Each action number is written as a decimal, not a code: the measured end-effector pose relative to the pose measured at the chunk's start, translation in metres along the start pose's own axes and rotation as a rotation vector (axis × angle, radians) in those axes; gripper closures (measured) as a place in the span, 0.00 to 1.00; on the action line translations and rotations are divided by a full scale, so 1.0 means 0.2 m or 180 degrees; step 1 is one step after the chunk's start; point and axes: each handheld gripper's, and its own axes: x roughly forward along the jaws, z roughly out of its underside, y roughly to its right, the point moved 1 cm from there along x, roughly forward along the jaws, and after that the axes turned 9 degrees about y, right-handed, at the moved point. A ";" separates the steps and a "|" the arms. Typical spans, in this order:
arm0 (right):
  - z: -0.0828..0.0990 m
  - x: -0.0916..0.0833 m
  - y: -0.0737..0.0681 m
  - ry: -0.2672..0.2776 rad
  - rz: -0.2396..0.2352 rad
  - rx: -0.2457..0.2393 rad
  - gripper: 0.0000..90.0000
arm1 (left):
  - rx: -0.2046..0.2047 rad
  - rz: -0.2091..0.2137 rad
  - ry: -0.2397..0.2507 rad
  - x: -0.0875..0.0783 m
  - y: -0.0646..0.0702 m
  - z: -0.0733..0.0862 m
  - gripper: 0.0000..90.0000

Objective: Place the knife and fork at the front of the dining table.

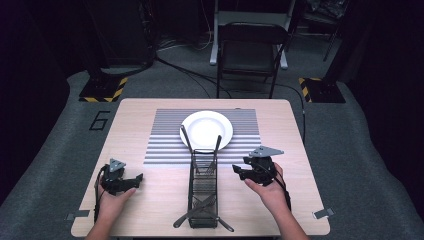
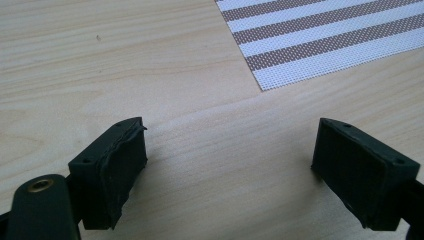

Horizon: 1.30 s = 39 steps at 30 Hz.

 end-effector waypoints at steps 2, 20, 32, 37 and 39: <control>-0.02 0.00 0.00 0.0028 -0.0029 0.0008 0.51 | 0.0002 -0.0004 0.0001 0.00 0.00 0.00 0.15; -0.15 0.03 -0.07 0.0162 -0.0286 0.0018 0.59 | -0.0002 0.0002 0.0001 0.00 0.00 0.00 0.15; -0.22 0.10 -0.13 0.0205 -0.0416 -0.0092 0.63 | 0.0001 0.0006 0.0002 0.00 0.00 0.00 0.15; -0.23 0.12 -0.14 0.0205 -0.0473 -0.0107 0.66 | 0.0003 0.0011 0.0002 0.00 0.00 0.00 0.15; -0.23 0.12 -0.15 0.0199 -0.0478 -0.0114 0.67 | 0.0003 0.0013 0.0003 0.00 0.00 0.00 0.15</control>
